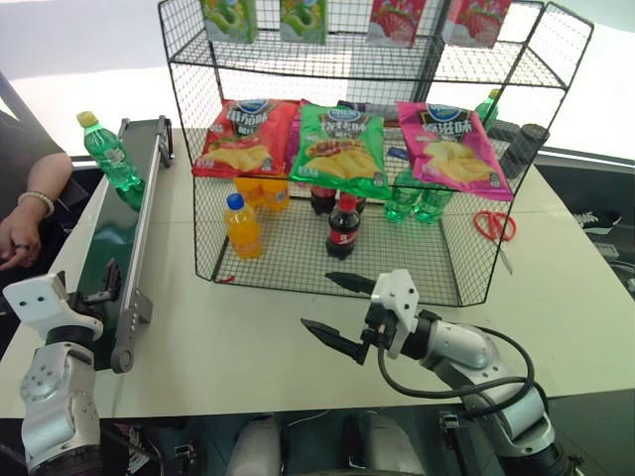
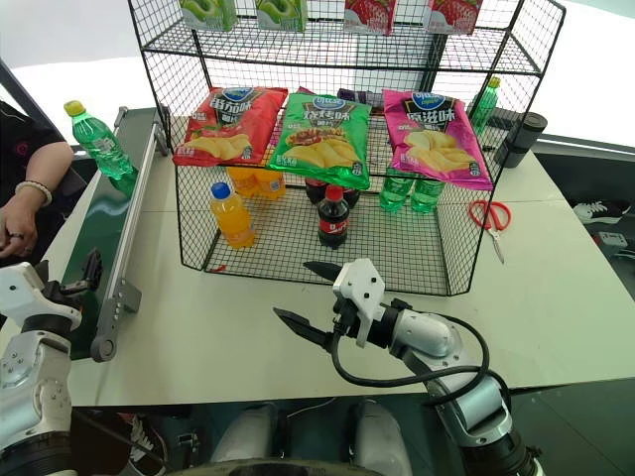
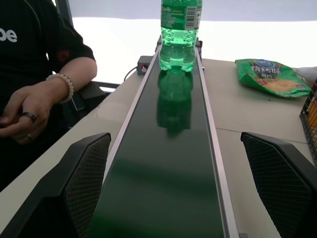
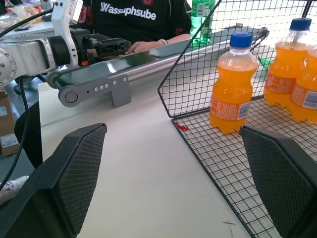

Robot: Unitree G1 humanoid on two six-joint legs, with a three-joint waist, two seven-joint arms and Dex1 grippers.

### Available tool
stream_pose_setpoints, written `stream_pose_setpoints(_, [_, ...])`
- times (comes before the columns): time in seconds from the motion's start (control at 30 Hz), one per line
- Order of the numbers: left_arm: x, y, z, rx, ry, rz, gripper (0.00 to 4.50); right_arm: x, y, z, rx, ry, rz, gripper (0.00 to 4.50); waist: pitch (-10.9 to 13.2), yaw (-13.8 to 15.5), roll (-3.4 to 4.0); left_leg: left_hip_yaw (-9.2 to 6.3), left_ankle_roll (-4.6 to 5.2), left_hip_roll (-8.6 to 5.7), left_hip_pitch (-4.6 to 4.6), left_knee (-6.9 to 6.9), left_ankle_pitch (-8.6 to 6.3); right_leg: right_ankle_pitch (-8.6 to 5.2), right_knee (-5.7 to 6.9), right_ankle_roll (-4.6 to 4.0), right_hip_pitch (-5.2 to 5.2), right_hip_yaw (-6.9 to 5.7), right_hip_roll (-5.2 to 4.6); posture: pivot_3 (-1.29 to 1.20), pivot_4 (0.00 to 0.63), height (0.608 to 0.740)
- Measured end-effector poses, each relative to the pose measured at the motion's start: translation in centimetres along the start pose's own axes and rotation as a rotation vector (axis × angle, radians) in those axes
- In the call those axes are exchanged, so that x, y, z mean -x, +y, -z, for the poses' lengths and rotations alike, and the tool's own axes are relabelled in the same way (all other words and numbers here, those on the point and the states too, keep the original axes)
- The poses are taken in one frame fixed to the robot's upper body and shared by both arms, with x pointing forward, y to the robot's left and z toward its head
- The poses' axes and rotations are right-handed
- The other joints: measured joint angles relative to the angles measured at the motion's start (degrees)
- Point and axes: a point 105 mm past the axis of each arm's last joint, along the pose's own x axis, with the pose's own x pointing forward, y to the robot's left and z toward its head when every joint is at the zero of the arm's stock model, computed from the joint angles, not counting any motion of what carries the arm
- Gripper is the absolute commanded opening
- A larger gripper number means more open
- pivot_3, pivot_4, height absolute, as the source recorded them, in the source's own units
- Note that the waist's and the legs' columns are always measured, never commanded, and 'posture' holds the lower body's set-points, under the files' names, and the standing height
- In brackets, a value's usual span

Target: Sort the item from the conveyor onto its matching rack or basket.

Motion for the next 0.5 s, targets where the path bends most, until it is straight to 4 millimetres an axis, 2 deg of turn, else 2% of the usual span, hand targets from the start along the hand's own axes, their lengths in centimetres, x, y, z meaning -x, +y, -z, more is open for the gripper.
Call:
stream_pose_setpoints(0.2, [0.0,0.0,0.0,0.005,-0.001,-0.004,4.50,-0.4,-0.3,-1.0,0.031,-0.024,-0.024,4.48,0.0,0.0,0.00,0.00,0.00,0.00,0.00,-0.01,0.00,0.00,0.00,0.00,-0.01,0.00,0.00,0.00,0.150,0.734])
stream_pose_setpoints(0.5, [0.0,-0.3,0.5,0.021,0.008,-0.003,4.50,-0.6,-0.5,-0.9,0.014,-0.023,-0.039,4.48,0.0,0.0,0.00,-0.01,0.00,0.00,-0.03,-0.01,0.00,0.00,-0.02,0.00,-0.02,-0.01,0.00,0.00,0.150,0.734])
